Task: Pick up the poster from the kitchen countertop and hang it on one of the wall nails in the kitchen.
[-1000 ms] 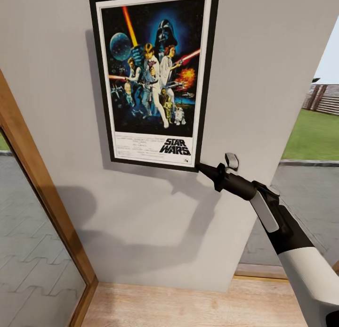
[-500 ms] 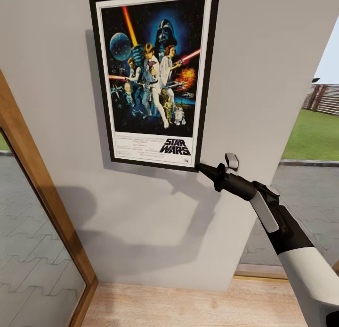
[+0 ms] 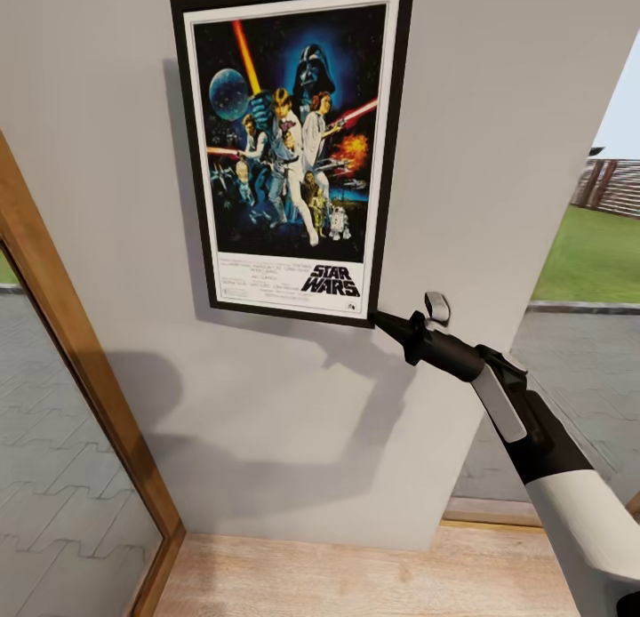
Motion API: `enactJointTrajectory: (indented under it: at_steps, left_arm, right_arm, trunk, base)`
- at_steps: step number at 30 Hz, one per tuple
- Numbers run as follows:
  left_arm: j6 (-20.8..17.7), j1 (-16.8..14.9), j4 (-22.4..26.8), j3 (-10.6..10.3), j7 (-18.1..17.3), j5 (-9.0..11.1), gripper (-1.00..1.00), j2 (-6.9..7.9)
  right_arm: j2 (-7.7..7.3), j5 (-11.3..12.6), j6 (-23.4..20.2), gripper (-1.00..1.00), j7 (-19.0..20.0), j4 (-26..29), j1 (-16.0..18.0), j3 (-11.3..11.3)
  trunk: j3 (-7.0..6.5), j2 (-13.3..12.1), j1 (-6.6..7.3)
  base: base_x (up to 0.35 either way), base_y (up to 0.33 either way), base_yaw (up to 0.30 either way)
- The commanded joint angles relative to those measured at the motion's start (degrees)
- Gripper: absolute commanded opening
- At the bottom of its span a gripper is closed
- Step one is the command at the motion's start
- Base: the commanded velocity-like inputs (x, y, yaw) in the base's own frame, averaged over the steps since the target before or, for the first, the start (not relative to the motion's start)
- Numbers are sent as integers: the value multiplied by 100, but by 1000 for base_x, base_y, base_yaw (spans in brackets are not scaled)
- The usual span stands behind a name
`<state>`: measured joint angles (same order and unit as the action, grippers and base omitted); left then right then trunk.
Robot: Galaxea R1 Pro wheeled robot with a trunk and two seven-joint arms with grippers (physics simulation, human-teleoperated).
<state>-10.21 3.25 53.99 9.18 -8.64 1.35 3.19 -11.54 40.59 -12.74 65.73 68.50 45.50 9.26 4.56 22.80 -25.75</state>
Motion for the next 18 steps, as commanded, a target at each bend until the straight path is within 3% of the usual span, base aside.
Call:
enactJointTrajectory:
  at_steps: [1, 18]
  left_arm:
    - [-42, 0, 15, 14, -32, 14, 100, -2]
    - [-49, 0, 15, 14, -32, 14, 100, -2]
  right_arm:
    - [-6, 72, -80, -100, 28, -3, 5, 14]
    - [-6, 72, -80, -100, 28, -3, 3, 14]
  trunk:
    - [12, 13, -4]
    - [12, 13, -4]
  base:
    - [0, 0, 0]
    - [42, 13, 0]
